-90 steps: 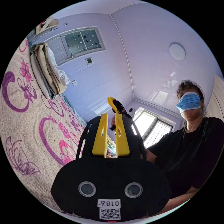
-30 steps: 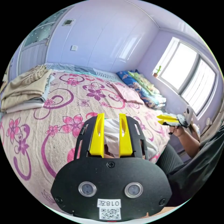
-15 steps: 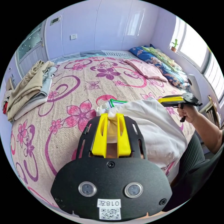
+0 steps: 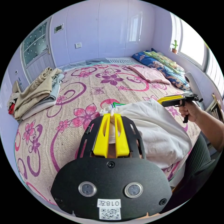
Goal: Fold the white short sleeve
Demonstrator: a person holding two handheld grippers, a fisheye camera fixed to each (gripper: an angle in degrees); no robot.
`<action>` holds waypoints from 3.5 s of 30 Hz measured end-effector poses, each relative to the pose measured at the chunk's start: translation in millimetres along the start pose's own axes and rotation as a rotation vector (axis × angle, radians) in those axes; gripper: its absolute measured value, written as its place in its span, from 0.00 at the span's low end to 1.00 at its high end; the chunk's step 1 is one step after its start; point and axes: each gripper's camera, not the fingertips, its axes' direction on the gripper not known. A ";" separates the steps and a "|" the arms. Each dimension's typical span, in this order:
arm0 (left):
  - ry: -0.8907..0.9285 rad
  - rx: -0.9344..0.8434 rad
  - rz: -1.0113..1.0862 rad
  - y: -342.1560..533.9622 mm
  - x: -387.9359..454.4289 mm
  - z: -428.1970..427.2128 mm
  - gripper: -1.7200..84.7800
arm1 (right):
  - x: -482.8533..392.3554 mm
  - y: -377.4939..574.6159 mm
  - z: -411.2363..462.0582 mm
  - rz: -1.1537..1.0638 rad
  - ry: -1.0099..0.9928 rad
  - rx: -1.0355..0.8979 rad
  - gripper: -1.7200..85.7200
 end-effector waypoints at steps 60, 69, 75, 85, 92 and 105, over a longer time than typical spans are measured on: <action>0.045 -0.007 0.042 173.5 38.9 -96.6 0.01 | -76.6 276.0 23.5 -0.196 0.386 0.187 0.03; 0.057 0.005 0.188 173.1 78.7 -138.2 0.01 | -98.9 310.6 -13.1 -0.282 0.328 0.275 0.03; 0.035 -0.064 0.083 196.0 67.3 -154.4 0.03 | -98.3 369.4 4.3 -0.292 0.309 0.085 0.02; 0.182 -0.041 -0.113 77.4 44.5 -99.1 0.17 | -37.6 292.1 -12.7 0.019 0.120 0.213 0.16; 0.131 -0.183 -0.114 20.2 90.8 -34.6 0.09 | -28.0 244.8 30.9 0.145 0.055 0.032 0.06; 0.154 0.012 0.592 113.9 225.3 -175.0 0.04 | -162.2 350.3 -25.0 -0.582 0.268 0.184 0.02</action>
